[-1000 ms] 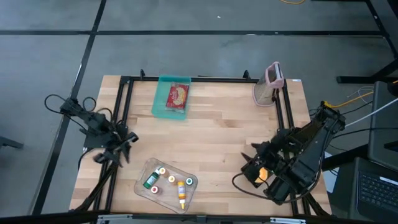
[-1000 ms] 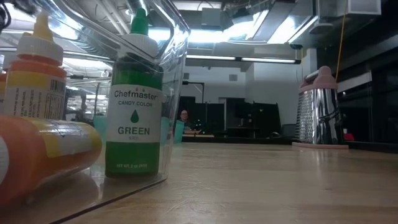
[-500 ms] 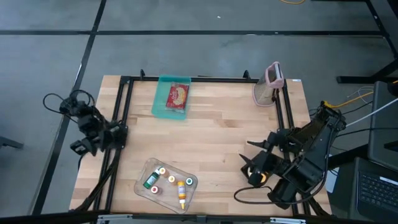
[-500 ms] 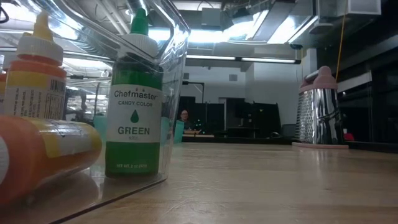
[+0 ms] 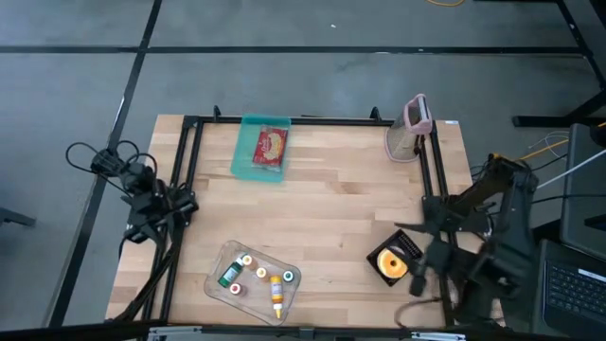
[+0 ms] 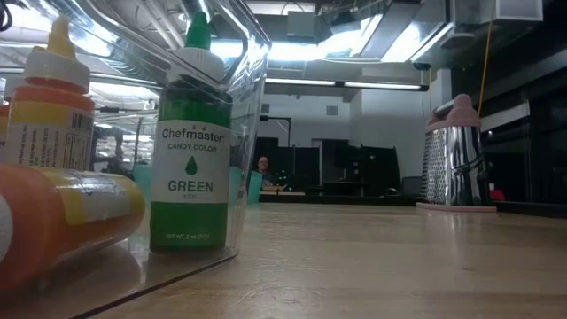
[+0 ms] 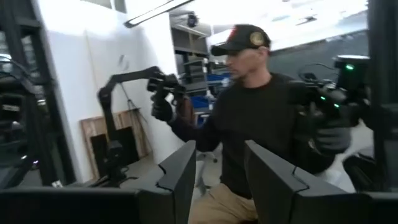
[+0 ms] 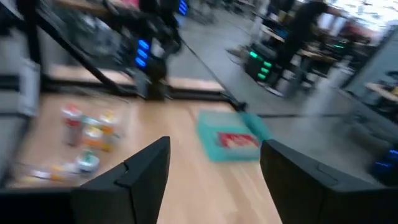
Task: Pick & Place Food Item
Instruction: Return to Home Position
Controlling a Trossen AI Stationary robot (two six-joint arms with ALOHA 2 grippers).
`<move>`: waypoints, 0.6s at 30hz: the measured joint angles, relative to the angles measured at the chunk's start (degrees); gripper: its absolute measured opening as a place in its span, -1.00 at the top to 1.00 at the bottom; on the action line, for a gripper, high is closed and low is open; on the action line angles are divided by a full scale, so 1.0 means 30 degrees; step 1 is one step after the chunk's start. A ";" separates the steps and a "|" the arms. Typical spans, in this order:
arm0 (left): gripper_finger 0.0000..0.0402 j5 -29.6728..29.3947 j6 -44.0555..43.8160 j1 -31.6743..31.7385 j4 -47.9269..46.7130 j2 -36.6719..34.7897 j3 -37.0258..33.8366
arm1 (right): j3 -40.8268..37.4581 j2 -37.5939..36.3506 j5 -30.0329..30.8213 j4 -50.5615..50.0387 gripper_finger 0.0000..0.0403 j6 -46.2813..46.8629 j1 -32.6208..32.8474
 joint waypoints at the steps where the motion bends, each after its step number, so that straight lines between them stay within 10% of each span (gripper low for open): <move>1: 0.34 0.0198 0.0164 0.0000 -0.0006 0.0000 -0.0073 | 0.0000 -0.0237 0.0201 0.0473 -0.22 -0.0183 0.0472; 7: 0.36 0.0149 0.0184 0.0000 0.0026 0.0000 -0.0313 | -0.0002 0.0415 -0.3950 1.2623 -0.22 -0.9839 0.0768; 10: 0.35 0.0163 0.0173 0.0000 0.0339 0.0000 -0.0313 | -0.0021 0.1322 -1.4213 2.2557 -0.22 -2.0034 -0.0191; 13: 0.34 0.0171 0.0092 0.0000 0.0499 0.0000 -0.0313 | 0.0015 0.1565 -2.4514 2.5098 -0.21 -2.4745 -0.1393; 18: 0.36 0.0280 -0.0210 0.0000 -0.0341 0.0000 -0.0313 | -0.0035 0.1148 -1.5737 2.0041 -0.21 -2.0252 -0.2062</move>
